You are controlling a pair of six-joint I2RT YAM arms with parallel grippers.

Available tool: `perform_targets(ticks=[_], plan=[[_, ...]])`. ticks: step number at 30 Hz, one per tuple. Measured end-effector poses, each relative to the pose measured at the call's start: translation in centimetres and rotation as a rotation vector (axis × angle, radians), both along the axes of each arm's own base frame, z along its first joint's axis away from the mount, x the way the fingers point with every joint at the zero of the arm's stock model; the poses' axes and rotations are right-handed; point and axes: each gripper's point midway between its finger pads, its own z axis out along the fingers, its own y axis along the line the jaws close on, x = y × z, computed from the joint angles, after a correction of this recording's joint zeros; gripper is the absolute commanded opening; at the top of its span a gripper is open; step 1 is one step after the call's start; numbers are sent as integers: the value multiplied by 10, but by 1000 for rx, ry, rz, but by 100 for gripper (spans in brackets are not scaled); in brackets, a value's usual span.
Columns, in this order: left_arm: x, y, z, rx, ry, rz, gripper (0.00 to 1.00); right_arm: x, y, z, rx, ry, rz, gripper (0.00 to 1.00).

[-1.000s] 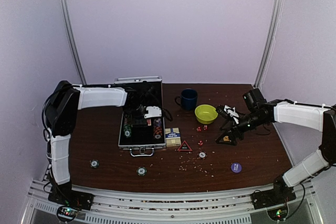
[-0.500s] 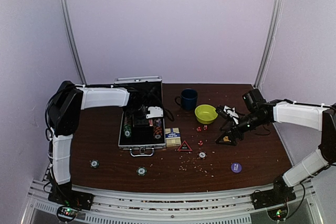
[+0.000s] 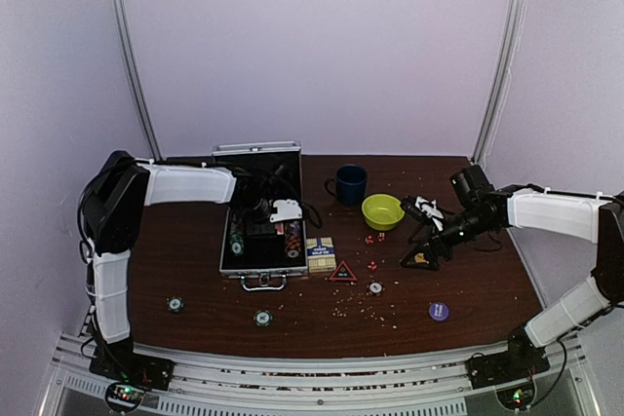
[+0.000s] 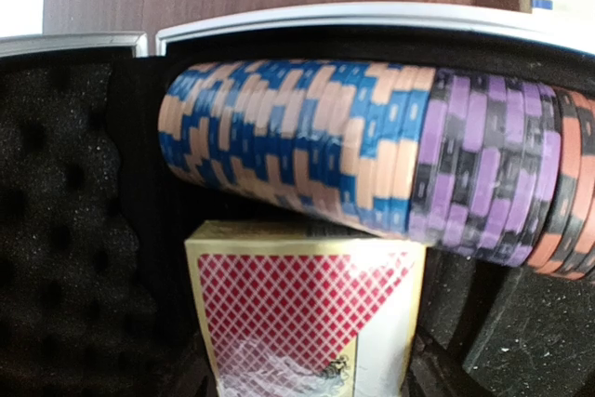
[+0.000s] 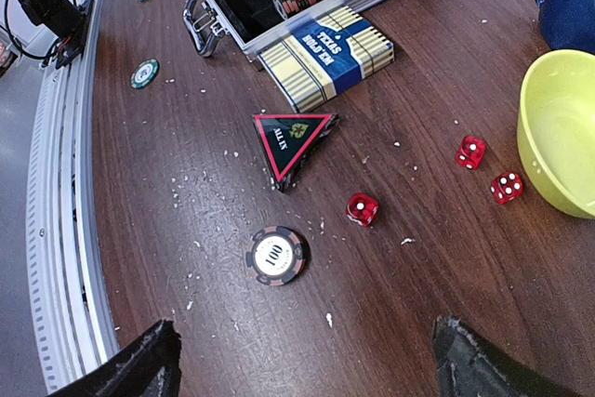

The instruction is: Pack up texas hold em set

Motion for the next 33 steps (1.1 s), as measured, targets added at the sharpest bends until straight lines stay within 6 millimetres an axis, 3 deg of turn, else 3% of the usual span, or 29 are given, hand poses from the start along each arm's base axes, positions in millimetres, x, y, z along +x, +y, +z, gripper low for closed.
perform_targets(ticks=[1, 2, 3, 7, 16, 19, 22, 24, 27, 29, 32, 33], plan=[[0, 0, 1, -1, -3, 1, 62, 0, 0, 0, 0, 0, 0, 95], [0, 1, 2, -2, -4, 1, 87, 0, 0, 0, 0, 0, 0, 95], [-1, 1, 3, -4, -4, 2, 96, 0, 0, 0, 0, 0, 0, 95], [-7, 2, 13, -30, 0, 7, 98, 0, 0, 0, 0, 1, 0, 95], [-25, 12, 78, -164, -81, 78, 98, -1, 0, -1, -1, 4, 0, 95], [-29, 17, 80, -204, -79, 147, 98, -1, 0, -1, -1, 4, 0, 95], [-30, 25, 69, -227, -71, 258, 97, -1, 0, -1, -1, 4, 0, 95], [-32, 29, 61, -232, -56, 316, 83, -1, 0, -1, -1, 5, 0, 95], [-34, 33, 45, -228, -24, 394, 40, 0, 0, -1, -2, 4, -1, 95], [-34, 35, 34, -224, 22, 440, 19, 0, 0, -1, -3, 4, -1, 95], [-30, 33, 18, -273, 124, 499, 0, 0, -1, -1, -4, 3, -2, 95], [-29, 35, 14, -291, 148, 525, 0, 0, -1, -1, -5, 3, -3, 95]])
